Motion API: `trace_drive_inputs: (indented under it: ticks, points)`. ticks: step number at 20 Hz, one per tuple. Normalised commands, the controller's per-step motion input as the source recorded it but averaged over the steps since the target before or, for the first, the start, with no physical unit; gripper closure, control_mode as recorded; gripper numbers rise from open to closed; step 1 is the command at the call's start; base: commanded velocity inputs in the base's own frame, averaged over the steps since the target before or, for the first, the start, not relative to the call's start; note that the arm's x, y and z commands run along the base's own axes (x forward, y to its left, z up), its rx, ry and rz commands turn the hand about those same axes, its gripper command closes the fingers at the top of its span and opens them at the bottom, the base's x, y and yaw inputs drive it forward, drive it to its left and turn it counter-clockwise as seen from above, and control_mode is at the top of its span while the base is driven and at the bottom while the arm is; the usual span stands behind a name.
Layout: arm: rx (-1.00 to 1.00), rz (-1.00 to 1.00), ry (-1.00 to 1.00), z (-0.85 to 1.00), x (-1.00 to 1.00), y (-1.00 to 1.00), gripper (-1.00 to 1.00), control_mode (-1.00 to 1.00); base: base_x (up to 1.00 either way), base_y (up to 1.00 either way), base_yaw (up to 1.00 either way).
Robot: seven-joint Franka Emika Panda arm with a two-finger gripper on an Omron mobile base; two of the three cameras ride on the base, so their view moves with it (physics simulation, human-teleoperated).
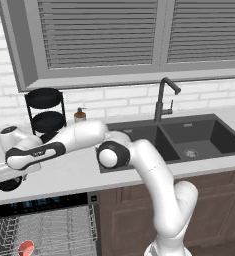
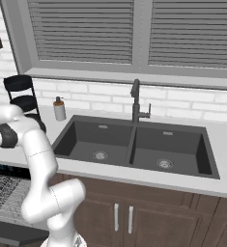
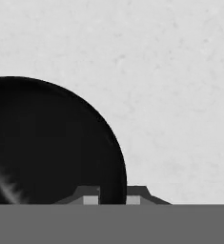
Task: Pick up the cup and bowl from the counter, place them in the dishwasher, and close the dishwasher door.
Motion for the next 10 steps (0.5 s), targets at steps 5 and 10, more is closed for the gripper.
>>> trace_drive_inputs:
  ticks: [5,10]
  points:
    - [0.00,0.07,-0.09,0.26,-0.99,-0.21,1.00,-1.00,0.00,0.00,0.00]
    - [0.01,0.07,-0.10,0.20,-1.00,-0.23,1.00,-1.00,0.00,0.00,0.00]
